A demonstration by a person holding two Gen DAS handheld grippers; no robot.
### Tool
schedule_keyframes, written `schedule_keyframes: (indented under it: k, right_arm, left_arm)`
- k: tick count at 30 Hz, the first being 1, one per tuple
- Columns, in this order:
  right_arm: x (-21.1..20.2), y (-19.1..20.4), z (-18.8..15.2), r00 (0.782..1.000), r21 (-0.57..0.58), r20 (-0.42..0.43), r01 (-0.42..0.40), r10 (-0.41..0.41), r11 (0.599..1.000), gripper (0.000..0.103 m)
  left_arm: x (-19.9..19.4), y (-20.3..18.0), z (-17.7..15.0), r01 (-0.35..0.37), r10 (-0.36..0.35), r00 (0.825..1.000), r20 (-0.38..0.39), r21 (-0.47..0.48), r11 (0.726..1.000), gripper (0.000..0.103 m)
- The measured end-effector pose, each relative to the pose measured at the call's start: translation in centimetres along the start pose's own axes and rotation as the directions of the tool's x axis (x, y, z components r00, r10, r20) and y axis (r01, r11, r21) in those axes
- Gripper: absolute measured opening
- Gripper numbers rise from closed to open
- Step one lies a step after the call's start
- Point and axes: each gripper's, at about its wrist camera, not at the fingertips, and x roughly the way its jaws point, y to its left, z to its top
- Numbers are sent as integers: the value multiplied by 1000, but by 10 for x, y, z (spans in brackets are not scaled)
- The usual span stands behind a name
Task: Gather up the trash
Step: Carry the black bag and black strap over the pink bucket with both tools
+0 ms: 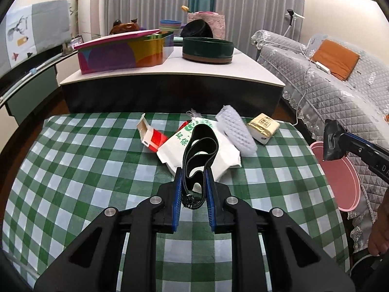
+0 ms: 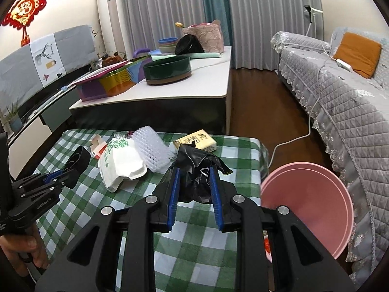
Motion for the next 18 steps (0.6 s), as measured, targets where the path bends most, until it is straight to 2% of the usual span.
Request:
schedule_keyframes:
  k: [8, 18]
  right_arm:
    - [-23, -18, 0, 999, 34, 28, 34, -35, 999, 25]
    - [-59, -57, 4, 990, 106, 73, 112, -120, 988, 25]
  left_arm:
    - [-9, -11, -1, 12, -12, 1000, 18, 22, 1000, 18]
    - [-20, -33, -4, 41, -43, 998, 35, 47, 998, 18]
